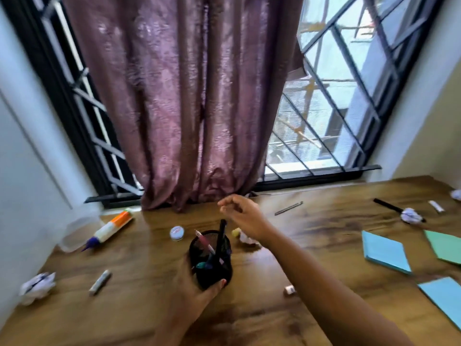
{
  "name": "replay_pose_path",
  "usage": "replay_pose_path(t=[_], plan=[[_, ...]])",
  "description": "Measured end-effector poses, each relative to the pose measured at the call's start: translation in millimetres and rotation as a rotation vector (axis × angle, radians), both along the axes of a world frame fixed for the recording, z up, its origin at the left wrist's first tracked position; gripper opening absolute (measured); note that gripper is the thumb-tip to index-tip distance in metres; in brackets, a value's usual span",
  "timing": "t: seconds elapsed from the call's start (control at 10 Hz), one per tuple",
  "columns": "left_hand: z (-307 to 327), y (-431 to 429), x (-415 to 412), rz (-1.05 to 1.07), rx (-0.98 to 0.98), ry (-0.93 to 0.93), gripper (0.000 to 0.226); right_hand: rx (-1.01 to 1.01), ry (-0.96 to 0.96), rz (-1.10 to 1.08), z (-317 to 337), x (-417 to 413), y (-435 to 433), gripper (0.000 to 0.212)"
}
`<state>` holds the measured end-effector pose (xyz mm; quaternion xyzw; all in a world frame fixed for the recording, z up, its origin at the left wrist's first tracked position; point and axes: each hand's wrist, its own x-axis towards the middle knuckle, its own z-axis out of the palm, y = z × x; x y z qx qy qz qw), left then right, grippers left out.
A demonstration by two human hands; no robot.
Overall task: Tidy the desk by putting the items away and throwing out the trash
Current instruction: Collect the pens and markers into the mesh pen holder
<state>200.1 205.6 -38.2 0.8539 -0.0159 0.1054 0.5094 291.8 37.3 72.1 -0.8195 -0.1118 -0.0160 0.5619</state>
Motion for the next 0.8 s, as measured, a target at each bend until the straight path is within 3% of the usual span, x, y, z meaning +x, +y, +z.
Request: replay_pose_path(t=[0.1,0.2,0.3,0.5,0.6,0.8], plan=[[-3.4,-32.2,21.5,-0.111,0.008,0.072,0.078,-0.131,0.077,-0.197,-26.2,30.2,-58.5,0.017],[-9.8,-55.8,35.5,-0.248,0.001,0.092,0.085,-0.473,0.146,-0.332,-61.2,53.5,-113.0,0.027],[-16.4,-71.7,46.4,-0.302,0.098,0.182,0.098,-0.759,0.209,-0.321,-90.8,68.2,-146.5,0.034],[1.9,-91.4,53.6,-0.264,0.128,0.224,0.083,-1.065,0.005,-0.192,-106.8,98.3,-154.4,0.038],[-3.7,-89.1,53.8,-0.24,0.16,0.255,0.111,-1.146,-0.048,-0.169,-102.9,102.1,-152.3,0.024],[-10.1,-91.2,54.2,-0.222,0.096,0.165,0.085,-1.182,-0.076,-0.188,-96.6,87.9,-144.6,0.025]])
